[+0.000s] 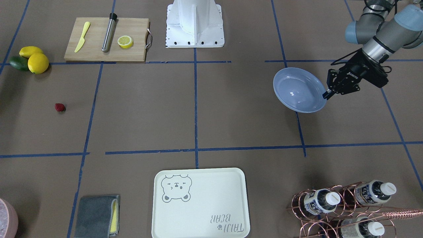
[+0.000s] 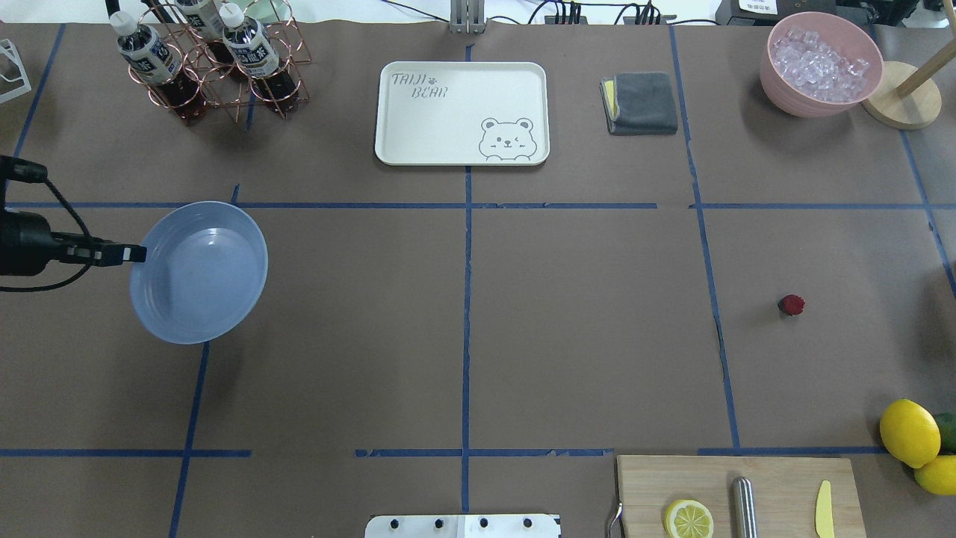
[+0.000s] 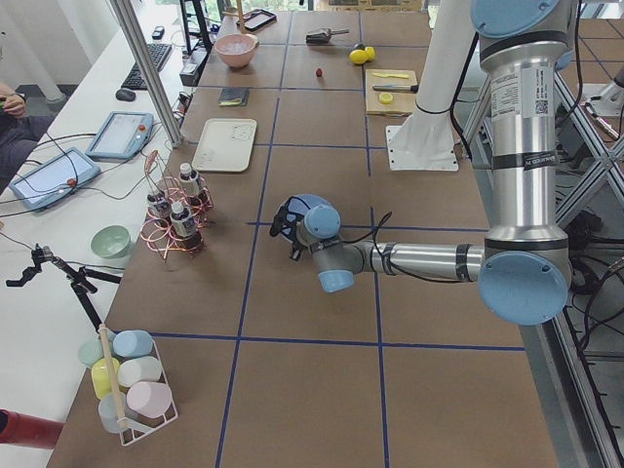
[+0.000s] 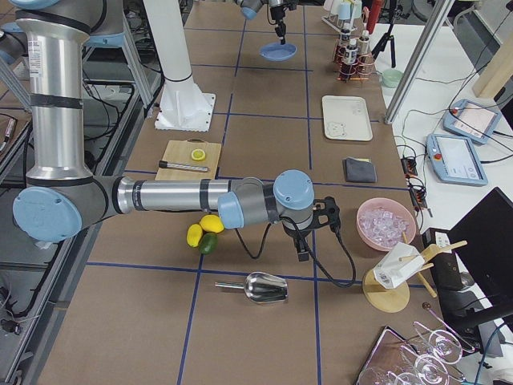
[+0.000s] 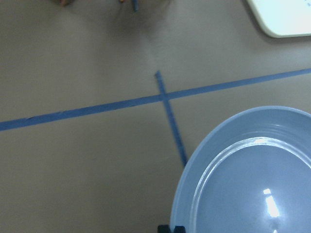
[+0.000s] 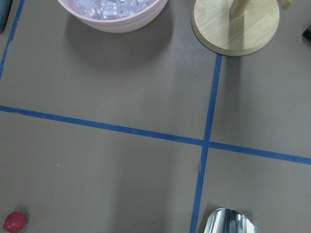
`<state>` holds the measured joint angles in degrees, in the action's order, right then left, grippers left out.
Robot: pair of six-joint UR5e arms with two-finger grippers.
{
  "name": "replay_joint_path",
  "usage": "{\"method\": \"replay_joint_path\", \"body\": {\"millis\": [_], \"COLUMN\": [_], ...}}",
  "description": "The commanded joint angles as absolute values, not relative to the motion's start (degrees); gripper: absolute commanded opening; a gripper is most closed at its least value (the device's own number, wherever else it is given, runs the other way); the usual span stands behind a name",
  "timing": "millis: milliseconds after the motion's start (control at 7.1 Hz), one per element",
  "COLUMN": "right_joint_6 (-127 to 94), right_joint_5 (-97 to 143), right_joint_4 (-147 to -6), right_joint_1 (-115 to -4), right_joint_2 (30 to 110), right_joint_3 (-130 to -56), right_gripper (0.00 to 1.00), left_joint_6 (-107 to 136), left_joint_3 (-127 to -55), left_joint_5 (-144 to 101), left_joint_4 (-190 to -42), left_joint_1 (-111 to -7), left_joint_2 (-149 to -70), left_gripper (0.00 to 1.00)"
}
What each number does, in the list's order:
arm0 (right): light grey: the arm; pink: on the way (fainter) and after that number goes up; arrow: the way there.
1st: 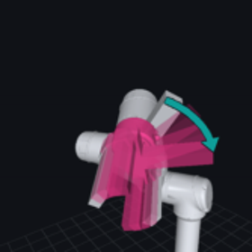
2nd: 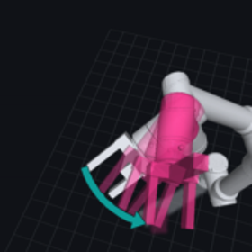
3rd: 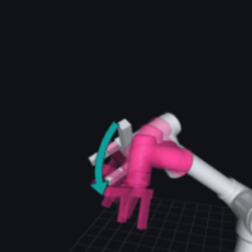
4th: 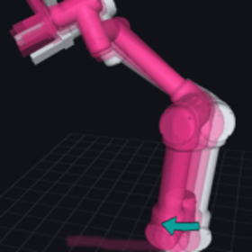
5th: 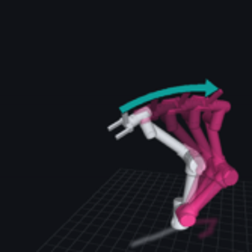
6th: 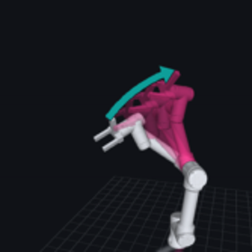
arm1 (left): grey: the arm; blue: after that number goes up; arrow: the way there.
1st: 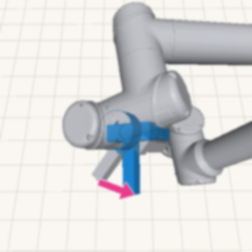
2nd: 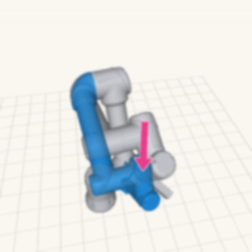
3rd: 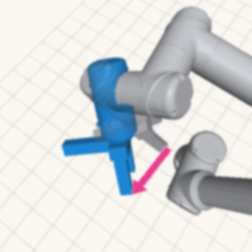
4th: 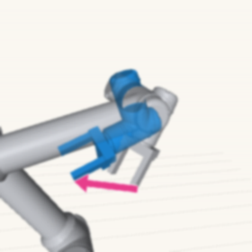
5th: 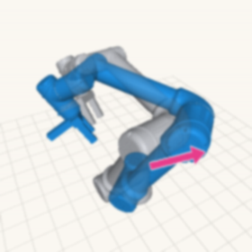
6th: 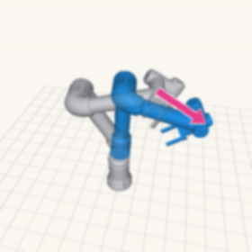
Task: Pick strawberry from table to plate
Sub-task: 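Lift and carry the blue plate with the left gripper toward the table center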
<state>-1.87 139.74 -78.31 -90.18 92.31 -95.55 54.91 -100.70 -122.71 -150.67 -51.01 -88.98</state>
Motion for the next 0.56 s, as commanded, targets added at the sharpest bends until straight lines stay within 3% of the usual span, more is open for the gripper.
{"method": "replay_joint_path", "body": {"millis": [0,423], "right_joint_6": [-1.9,-1.9], "right_joint_5": [139.7,139.8], "right_joint_4": [-78.3,-78.3], "right_joint_1": [-90.2,-90.2], "right_joint_2": [92.4,92.5], "right_joint_3": [-95.5,-95.4], "right_gripper": [1.00,1.00], "left_joint_6": [58.0,64.3], "left_joint_3": [-102.7,-98.1], "left_joint_5": [-121.5,-108.3], "left_joint_4": [-136.1,-125.5], "left_joint_1": [-46.4,-33.7], "left_joint_2": [-102.5,-114.9], "left_gripper": [0.00,0.00]}}
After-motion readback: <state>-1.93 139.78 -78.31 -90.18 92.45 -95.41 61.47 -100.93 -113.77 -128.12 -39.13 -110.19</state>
